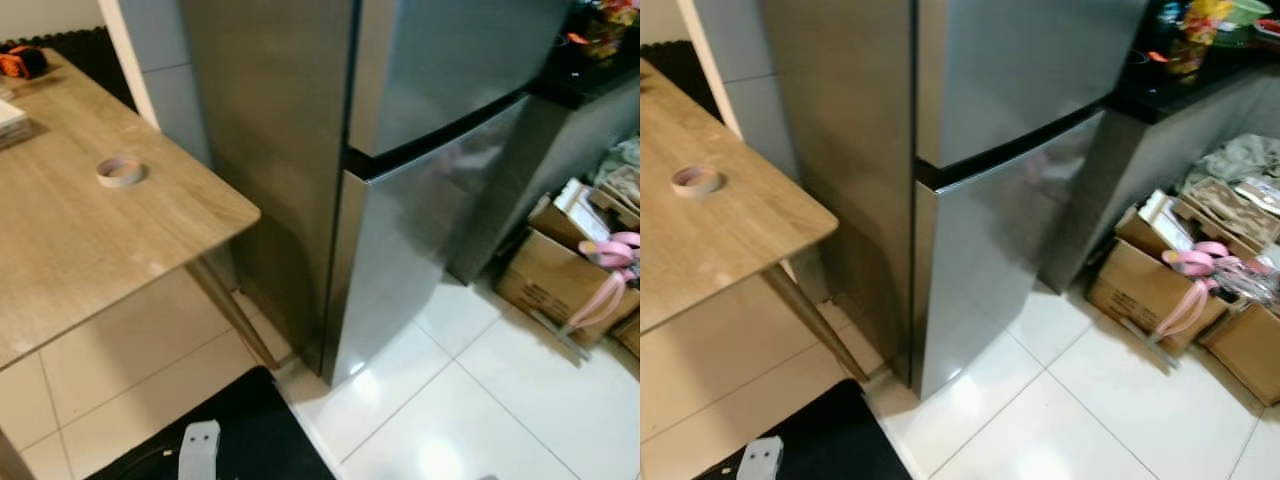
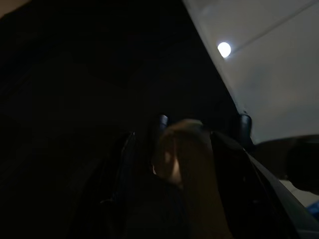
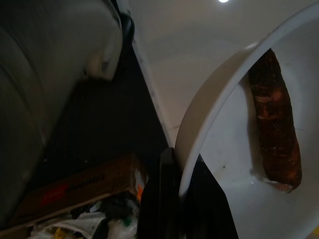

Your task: Restocking fridge

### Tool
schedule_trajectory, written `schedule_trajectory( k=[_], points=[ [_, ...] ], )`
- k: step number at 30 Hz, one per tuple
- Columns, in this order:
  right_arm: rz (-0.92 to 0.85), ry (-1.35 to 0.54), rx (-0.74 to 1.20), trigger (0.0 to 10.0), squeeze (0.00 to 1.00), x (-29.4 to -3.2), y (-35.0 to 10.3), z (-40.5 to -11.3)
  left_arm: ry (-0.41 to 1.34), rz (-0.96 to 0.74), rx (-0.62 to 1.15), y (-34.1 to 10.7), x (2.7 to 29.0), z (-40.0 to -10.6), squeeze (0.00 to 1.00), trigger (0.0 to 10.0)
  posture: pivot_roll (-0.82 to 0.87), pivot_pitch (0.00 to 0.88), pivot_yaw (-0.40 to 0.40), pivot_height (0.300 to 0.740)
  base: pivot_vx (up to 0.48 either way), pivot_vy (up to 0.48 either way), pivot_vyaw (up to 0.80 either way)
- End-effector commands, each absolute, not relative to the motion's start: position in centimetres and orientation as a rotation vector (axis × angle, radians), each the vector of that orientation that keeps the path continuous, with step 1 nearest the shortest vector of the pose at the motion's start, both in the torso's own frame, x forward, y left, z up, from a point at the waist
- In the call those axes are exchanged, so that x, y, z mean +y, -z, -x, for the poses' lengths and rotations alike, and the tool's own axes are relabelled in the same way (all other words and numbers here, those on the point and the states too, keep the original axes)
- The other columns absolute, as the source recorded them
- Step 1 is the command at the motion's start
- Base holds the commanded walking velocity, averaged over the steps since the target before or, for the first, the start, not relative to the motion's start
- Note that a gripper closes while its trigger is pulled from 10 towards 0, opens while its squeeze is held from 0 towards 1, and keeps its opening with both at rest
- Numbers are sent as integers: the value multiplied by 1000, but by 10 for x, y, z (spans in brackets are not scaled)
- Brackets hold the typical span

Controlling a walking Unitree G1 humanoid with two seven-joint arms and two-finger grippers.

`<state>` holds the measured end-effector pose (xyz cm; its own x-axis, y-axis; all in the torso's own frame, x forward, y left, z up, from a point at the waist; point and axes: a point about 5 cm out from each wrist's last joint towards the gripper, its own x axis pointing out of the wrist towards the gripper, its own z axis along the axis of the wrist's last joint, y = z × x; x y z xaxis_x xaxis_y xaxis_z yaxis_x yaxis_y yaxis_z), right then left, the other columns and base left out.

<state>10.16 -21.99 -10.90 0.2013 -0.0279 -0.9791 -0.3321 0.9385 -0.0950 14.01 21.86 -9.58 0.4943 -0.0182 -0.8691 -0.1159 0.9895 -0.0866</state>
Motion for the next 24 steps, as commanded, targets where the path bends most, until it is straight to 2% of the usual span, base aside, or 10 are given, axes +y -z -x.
schedule_trajectory(
  k=[1, 7, 13, 24],
  points=[
    [326, -212, 1364, 10000, 0, -223, 109, -99, -53, 125, 1060, 95, 219, -141, 0, 10000, 50, 10, -61, 740, 319, 0, 0],
    [325, -210, 1360, 10000, 0, -223, 109, -100, -40, 124, 1064, 96, 215, -142, 0, 10000, 47, 5, -63, 740, 319, 0, 0],
    [327, -208, 1360, 10000, 0, -224, 109, -100, -28, 130, 1055, 94, 218, -144, 0, 10000, 49, 5, -66, 740, 0, 0, 0],
    [326, -204, 1362, 10000, 0, -225, 109, -99, -15, 123, 1056, 93, 216, -149, 0, 10000, 45, 7, -66, 740, 0, -460, 0]
  ],
)
